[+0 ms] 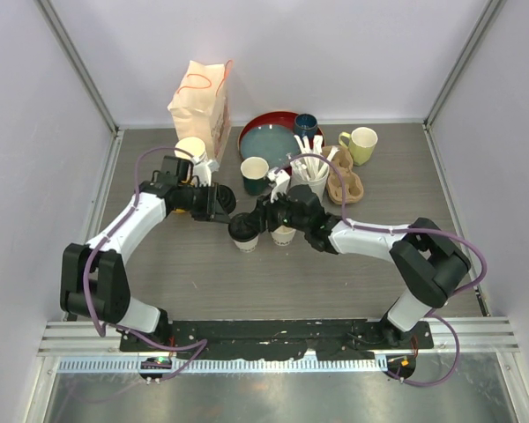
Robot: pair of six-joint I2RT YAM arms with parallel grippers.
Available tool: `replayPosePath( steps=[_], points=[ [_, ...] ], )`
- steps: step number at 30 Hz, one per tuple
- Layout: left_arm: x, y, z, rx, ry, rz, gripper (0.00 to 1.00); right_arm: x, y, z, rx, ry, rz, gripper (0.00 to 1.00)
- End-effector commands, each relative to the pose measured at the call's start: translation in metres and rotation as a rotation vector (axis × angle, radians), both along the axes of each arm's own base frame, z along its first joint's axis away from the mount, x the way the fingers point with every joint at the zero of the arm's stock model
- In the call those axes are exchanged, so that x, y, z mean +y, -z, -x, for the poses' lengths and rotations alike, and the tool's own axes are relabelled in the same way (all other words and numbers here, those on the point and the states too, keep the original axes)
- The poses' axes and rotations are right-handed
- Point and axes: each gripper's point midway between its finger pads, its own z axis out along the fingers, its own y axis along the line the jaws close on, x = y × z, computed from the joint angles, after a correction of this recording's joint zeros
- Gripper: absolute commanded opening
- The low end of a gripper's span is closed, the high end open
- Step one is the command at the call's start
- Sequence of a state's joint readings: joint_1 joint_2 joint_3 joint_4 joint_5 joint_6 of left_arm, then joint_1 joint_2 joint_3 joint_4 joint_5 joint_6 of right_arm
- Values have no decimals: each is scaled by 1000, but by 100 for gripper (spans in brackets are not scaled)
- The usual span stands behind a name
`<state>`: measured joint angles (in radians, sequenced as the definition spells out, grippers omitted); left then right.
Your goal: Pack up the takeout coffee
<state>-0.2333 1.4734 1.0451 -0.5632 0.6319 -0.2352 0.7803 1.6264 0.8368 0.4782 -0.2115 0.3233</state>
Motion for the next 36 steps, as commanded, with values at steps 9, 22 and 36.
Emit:
replayPosePath(
  steps=[9,22,36],
  points=[
    [-3,-38,-12,-137,50,10,28,5,-9,-9,-15,-63,95,61],
    [-3,-44,-11,-156,80,6,31,13,-78,3,-250,-288,96,79],
    [-5,-36,-8,-123,74,-1,36,12,-51,36,-600,-933,363,52]
  ],
)
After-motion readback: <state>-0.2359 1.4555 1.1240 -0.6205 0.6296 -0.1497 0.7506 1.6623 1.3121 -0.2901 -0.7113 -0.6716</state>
